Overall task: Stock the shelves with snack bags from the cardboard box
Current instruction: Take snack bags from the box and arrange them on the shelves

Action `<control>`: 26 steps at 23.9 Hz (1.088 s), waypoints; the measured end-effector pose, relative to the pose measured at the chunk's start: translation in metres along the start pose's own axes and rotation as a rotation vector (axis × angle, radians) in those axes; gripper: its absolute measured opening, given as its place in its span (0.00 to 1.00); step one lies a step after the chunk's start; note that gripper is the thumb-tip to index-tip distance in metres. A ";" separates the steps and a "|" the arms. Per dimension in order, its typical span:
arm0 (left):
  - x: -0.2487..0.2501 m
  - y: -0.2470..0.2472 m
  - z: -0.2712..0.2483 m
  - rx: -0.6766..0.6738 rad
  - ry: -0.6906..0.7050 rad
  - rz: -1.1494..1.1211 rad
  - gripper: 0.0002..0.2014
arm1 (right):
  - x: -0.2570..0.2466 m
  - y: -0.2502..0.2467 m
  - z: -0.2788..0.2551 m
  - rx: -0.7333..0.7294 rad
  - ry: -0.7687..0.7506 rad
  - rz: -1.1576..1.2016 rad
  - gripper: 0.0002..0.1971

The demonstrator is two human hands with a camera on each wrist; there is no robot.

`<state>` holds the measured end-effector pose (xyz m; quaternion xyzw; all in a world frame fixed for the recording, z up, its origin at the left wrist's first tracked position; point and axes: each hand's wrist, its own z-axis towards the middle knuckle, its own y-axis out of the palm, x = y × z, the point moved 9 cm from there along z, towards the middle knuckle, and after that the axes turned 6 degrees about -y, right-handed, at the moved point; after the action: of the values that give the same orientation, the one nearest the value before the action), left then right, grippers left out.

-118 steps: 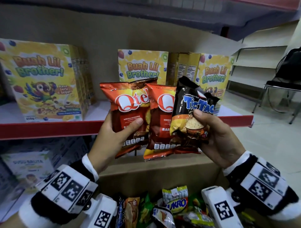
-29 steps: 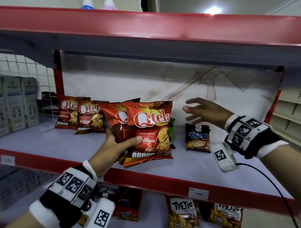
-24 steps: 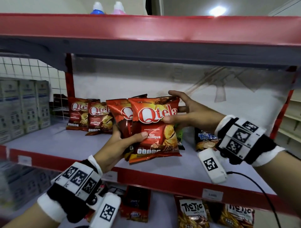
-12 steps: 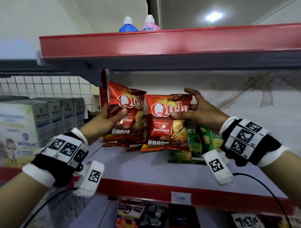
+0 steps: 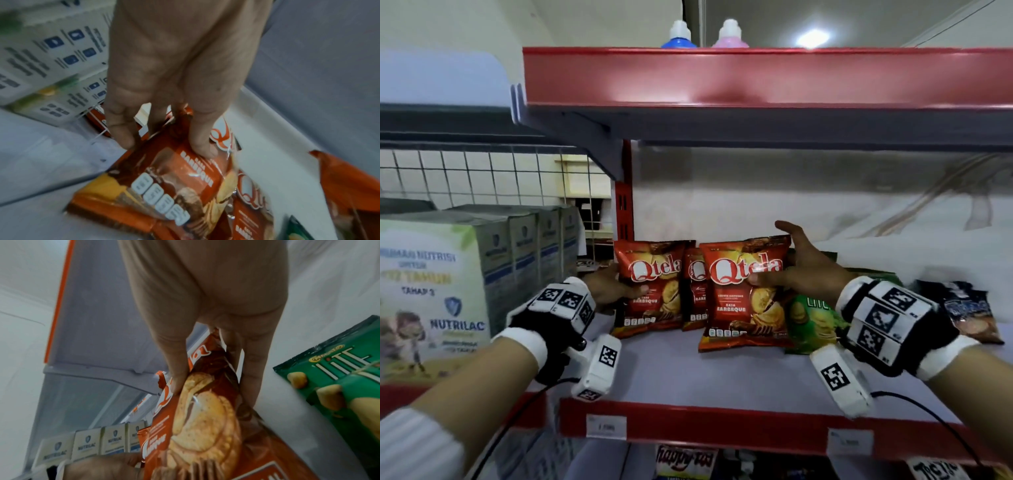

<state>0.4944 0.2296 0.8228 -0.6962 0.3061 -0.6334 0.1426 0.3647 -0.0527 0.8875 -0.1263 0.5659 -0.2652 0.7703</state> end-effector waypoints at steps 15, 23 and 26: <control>-0.009 -0.016 0.005 0.081 -0.045 -0.162 0.41 | 0.036 0.076 0.060 0.056 0.110 -0.146 0.52; 0.025 -0.046 -0.017 0.374 0.061 0.076 0.52 | 0.011 0.038 0.045 0.138 0.104 -0.135 0.46; 0.056 -0.033 -0.036 0.422 0.227 0.050 0.38 | -0.005 0.008 0.031 0.256 0.030 -0.137 0.21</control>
<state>0.4685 0.2277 0.8923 -0.5677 0.1983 -0.7538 0.2650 0.3952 -0.0466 0.8976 -0.0613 0.5288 -0.3889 0.7519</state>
